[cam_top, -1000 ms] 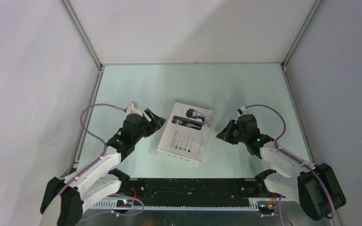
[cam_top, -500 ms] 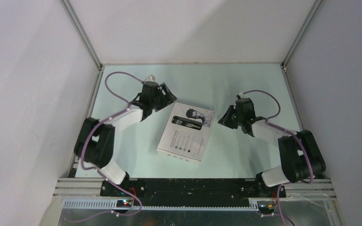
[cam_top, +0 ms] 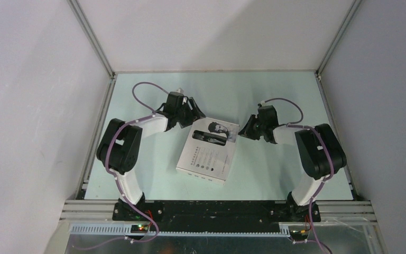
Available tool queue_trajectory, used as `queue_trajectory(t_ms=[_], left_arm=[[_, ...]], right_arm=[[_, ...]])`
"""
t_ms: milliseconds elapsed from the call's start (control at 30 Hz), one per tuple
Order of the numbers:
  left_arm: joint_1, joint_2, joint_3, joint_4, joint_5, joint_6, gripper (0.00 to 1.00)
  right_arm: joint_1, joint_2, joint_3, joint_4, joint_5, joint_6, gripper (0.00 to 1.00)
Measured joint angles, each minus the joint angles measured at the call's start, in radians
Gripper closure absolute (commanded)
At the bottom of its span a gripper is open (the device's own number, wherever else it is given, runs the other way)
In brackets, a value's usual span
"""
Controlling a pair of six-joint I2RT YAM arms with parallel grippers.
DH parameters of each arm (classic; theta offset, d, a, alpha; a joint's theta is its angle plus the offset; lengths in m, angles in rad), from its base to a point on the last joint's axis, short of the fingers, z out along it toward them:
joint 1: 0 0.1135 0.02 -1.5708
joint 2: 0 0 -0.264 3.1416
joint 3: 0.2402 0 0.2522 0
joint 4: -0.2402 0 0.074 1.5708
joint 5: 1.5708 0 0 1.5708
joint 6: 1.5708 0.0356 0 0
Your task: Sort the hair-cutting tools
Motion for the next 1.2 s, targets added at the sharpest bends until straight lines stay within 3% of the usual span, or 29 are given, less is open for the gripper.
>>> queue_trajectory(t_ms=[233, 433, 600, 767, 867, 1000, 1200], left_arm=[[0.005, -0.014, 0.002, -0.023, -0.005, 0.011, 0.24], [0.005, -0.182, 0.006, -0.161, -0.103, 0.055, 0.21], [0.008, -0.437, 0.006, -0.28, -0.255, 0.12, 0.16], [0.008, -0.763, 0.004, -0.389, -0.43, 0.215, 0.01], [0.011, -0.971, 0.002, -0.432, -0.532, 0.281, 0.0], [0.011, -1.204, -0.01, -0.449, -0.626, 0.365, 0.0], [0.011, -1.524, -0.102, -0.451, -0.75, 0.498, 0.0]], right_arm=[[-0.008, -0.016, 0.006, -0.027, 0.013, -0.018, 0.76], [-0.032, -0.237, 0.008, -0.192, 0.094, -0.08, 0.61], [-0.04, -0.473, 0.009, -0.354, 0.194, -0.129, 0.42], [-0.048, -0.783, 0.01, -0.516, 0.31, -0.171, 0.23], [-0.058, -1.007, 0.014, -0.583, 0.383, -0.195, 0.02], [-0.064, -1.243, 0.042, -0.668, 0.488, -0.224, 0.01], [-0.066, -1.471, 0.071, -0.783, 0.636, -0.283, 0.01]])
